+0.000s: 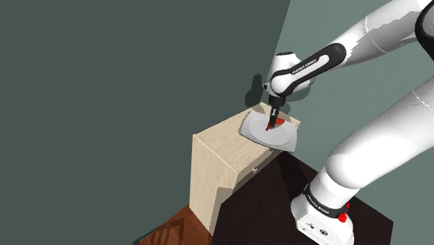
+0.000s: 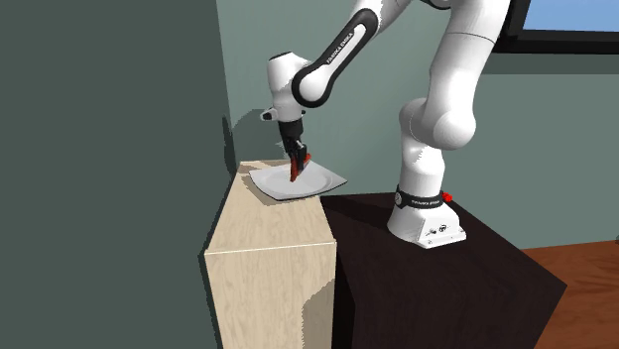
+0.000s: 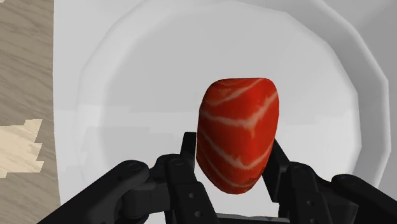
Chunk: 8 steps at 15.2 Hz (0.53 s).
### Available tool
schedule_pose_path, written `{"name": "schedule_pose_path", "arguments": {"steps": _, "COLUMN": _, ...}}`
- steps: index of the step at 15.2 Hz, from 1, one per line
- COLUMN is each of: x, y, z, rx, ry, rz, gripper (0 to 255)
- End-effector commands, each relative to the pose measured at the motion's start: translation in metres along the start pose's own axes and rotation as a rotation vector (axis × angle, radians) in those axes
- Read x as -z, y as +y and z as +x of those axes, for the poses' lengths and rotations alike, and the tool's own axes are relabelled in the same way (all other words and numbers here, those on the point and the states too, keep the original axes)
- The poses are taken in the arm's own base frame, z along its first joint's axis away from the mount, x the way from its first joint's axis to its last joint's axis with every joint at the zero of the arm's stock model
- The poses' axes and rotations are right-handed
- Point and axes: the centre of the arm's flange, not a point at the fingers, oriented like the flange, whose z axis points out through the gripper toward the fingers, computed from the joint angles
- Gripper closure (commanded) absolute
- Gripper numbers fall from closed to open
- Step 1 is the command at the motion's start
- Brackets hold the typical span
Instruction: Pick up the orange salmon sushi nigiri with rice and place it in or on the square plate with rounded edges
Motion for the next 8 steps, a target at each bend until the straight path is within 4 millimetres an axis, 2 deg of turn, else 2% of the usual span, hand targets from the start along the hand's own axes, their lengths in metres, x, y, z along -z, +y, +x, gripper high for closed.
{"name": "schedule_pose_path", "arguments": {"steps": 1, "x": -0.011, "y": -0.001, "z": 0.002, "rx": 0.001, "ry": -0.001, "rz": 0.001, "gripper": 255}}
{"name": "schedule_pose_path", "arguments": {"steps": 4, "x": -0.025, "y": -0.002, "z": 0.005, "rx": 0.001, "ry": -0.001, "rz": 0.001, "gripper": 255}}
{"name": "schedule_pose_path", "arguments": {"steps": 8, "x": -0.025, "y": -0.002, "z": 0.005, "rx": 0.001, "ry": -0.001, "rz": 0.001, "gripper": 255}}
